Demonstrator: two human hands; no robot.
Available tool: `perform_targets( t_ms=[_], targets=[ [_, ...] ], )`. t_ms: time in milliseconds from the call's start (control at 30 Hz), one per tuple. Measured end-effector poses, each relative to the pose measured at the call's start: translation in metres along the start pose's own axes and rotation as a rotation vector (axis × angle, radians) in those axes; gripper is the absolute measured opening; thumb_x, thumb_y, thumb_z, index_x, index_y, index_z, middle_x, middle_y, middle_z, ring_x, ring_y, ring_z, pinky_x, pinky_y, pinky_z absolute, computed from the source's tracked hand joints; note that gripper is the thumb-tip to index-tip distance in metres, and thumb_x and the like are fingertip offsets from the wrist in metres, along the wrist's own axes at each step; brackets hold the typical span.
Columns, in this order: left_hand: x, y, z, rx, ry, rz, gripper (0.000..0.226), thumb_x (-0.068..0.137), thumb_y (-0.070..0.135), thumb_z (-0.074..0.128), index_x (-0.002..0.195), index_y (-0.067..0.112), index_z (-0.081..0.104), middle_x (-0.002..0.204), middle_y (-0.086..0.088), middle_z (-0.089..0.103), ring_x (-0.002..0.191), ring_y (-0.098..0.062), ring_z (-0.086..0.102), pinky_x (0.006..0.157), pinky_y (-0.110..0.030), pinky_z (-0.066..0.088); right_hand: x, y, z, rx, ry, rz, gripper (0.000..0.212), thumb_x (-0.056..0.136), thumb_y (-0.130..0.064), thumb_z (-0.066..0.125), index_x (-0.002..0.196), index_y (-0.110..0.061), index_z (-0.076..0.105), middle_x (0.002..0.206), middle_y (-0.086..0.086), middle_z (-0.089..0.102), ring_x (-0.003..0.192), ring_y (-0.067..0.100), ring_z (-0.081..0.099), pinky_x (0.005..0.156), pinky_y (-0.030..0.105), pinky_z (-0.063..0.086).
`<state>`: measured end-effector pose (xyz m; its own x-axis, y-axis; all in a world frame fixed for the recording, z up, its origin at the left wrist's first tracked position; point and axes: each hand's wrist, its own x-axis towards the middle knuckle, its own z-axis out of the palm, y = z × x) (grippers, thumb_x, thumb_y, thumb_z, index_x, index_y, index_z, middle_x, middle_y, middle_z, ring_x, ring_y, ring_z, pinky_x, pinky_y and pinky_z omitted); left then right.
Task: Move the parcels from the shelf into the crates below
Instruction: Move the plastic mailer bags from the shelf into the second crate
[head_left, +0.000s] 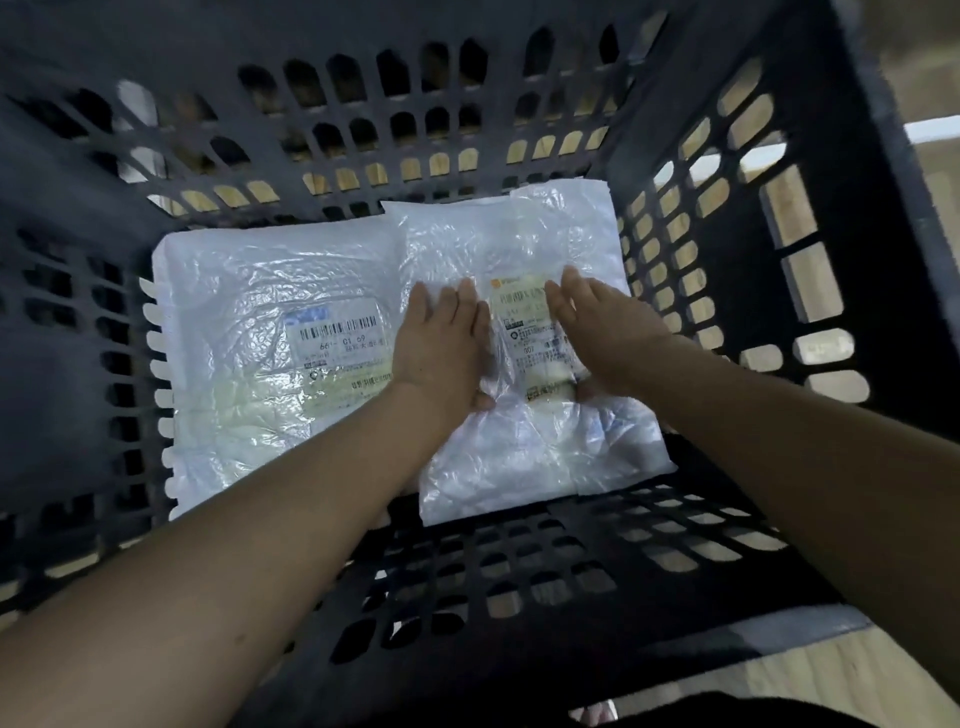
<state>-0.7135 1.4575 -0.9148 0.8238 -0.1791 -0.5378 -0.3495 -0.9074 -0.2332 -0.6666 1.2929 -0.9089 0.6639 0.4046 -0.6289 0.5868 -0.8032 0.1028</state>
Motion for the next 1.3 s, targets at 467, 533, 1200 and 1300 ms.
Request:
perform_targets(
  t_ms=[467, 533, 1200, 1300],
  targets=[
    [-0.038, 0.012, 0.011, 0.04, -0.028, 0.03, 0.101, 0.087, 0.064, 0.044, 0.148, 0.002, -0.008, 0.152, -0.03, -0.011, 0.14, -0.046, 0.001, 0.113, -0.055, 0.0, -0.022, -0.015, 0.003, -0.019, -0.193, -0.015, 0.133, 0.07, -0.041, 0.081, 0.145, 0.003, -0.019, 0.152, 0.032, -0.017, 0.143, 0.041, 0.012, 0.115, 0.043, 0.027],
    [-0.034, 0.014, 0.013, 0.043, -0.027, 0.038, 0.1, 0.088, 0.062, 0.043, 0.148, 0.0, -0.007, 0.151, -0.032, -0.009, 0.14, -0.047, 0.003, 0.113, -0.055, 0.002, -0.021, -0.017, 0.004, -0.066, -0.201, -0.008, 0.135, 0.069, -0.042, 0.081, 0.144, 0.005, -0.021, 0.151, 0.033, -0.017, 0.143, 0.042, 0.009, 0.117, 0.042, 0.021],
    [-0.022, -0.028, -0.024, -0.033, -0.114, -0.066, 0.135, 0.059, 0.094, 0.036, 0.147, 0.007, -0.017, 0.154, -0.02, -0.02, 0.144, -0.035, -0.012, 0.112, -0.055, -0.008, -0.024, 0.012, -0.019, -0.028, -0.068, 0.032, 0.117, 0.075, -0.055, 0.071, 0.151, -0.009, -0.006, 0.159, 0.013, -0.005, 0.145, 0.032, 0.014, 0.114, 0.045, 0.025],
    [-0.061, -0.04, -0.06, -0.043, -0.118, -0.038, 0.124, 0.067, 0.086, 0.041, 0.149, 0.01, -0.012, 0.155, -0.019, -0.018, 0.145, -0.034, -0.005, 0.114, -0.054, -0.002, -0.059, 0.008, -0.057, 0.015, -0.134, 0.069, 0.108, 0.081, -0.052, 0.067, 0.151, -0.014, -0.005, 0.16, 0.008, -0.004, 0.141, 0.033, 0.025, 0.103, 0.044, 0.041]
  ],
)
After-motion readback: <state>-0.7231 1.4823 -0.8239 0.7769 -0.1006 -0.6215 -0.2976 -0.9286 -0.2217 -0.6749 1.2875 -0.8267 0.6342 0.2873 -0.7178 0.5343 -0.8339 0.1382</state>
